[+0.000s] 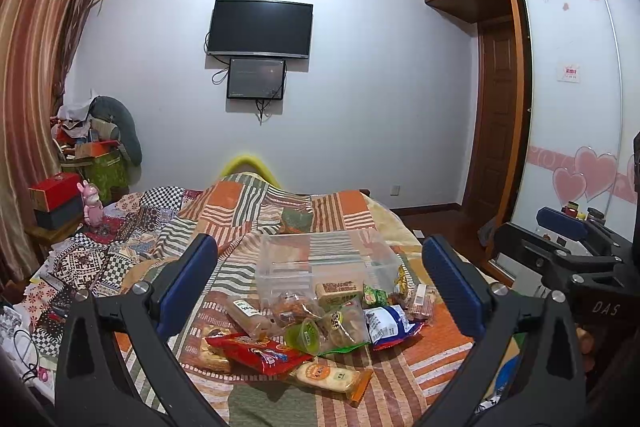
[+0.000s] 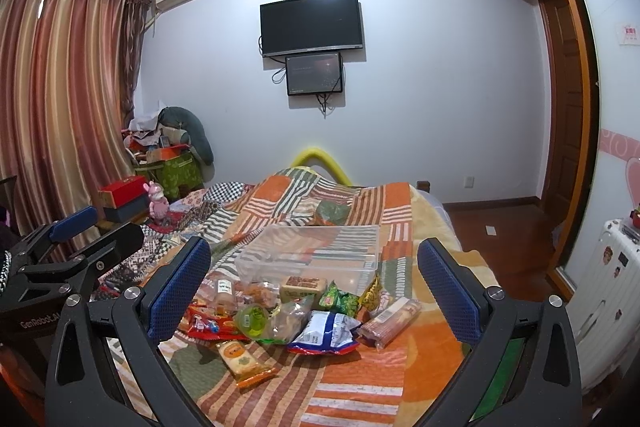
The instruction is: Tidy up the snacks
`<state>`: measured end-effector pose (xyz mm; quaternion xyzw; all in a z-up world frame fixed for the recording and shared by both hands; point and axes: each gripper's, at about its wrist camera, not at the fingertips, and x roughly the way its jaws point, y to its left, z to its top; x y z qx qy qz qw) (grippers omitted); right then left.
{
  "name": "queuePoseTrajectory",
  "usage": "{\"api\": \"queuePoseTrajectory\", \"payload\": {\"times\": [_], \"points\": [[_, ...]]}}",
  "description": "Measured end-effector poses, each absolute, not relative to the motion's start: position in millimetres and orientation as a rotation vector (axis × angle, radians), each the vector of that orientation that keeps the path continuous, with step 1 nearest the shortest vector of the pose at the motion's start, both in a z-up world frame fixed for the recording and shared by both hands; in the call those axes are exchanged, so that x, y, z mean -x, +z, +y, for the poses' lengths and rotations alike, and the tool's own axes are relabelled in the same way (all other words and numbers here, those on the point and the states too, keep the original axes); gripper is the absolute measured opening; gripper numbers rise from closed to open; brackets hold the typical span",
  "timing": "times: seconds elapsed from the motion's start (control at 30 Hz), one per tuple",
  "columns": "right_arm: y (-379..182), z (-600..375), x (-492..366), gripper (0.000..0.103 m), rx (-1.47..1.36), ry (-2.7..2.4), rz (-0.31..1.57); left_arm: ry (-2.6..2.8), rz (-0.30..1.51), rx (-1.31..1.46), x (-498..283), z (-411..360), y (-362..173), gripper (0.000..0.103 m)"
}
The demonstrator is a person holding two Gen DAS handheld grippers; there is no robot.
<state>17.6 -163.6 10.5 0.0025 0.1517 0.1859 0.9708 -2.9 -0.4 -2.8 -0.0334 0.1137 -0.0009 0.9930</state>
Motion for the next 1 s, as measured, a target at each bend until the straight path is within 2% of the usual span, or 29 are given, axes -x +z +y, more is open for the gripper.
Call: {"api": "queuePoseTrajectory", "payload": {"times": [1.0], "points": [[16.9, -163.1, -16.2, 0.103, -0.013, 0.380, 0.298, -0.009, 0.228, 0.071, 3.5, -2.3, -2.7, 0.103]]}}
